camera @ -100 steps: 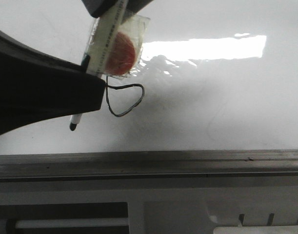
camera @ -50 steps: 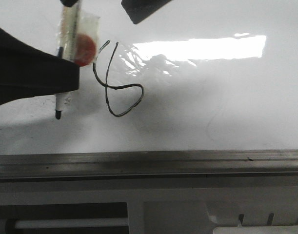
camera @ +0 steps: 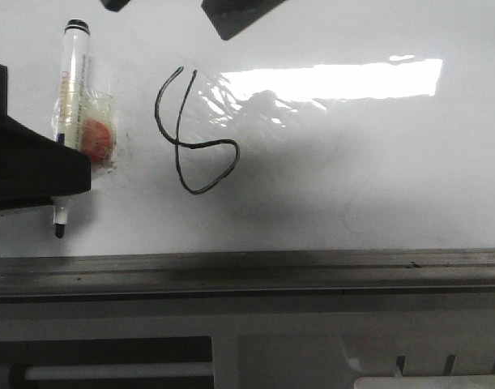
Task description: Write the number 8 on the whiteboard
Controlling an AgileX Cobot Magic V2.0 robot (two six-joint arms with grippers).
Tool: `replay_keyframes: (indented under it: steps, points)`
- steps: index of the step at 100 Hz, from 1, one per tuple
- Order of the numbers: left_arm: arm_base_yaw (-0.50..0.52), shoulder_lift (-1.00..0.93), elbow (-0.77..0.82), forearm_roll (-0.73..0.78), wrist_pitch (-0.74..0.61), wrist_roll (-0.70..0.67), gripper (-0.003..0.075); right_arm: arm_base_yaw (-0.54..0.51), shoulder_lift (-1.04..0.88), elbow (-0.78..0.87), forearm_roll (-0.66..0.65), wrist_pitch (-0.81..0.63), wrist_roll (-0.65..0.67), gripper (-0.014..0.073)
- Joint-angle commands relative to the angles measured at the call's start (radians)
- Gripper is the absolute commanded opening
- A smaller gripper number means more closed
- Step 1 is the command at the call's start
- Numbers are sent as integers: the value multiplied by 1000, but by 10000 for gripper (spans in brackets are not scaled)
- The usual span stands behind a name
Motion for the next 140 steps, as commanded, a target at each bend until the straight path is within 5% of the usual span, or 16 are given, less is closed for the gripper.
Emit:
replay_keyframes:
  steps: [1,13,32,43,62,74,84,95,140]
  points:
    - [9,-8,-32,-2,-80,-5,-19,1,-20,-26,-2,-49,-10,395]
    - [14,-8,-32,-2,-82,-5,55,1,-20,-26,-2,-49,-10,395]
    - [14,-8,-32,-31,-83,-7,391,1,-20,-26,15,-49,-10,395]
    - [14,-8,-32,-52,-83,-7,444,1,-20,-26,18,-47,-10,395]
    - [14,-16,-32,-50,-77,-7,442,1,-22,-26,18,-47,-10,360]
    - [14,-71,-32,-43,-39,-7,424,1,-46,-26,0,-40,-10,116]
    - [14,-146,-32,-7,11,-7,255,1,-81,-26,-45,-26,-10,-70]
    - [14,-231,-31,49,38,-7,-19,1,-132,-4,-98,-46,-10,-60]
    - [14,-574,43,187,156,-5,-20,1,-671,471,-177,-417,-10,-60]
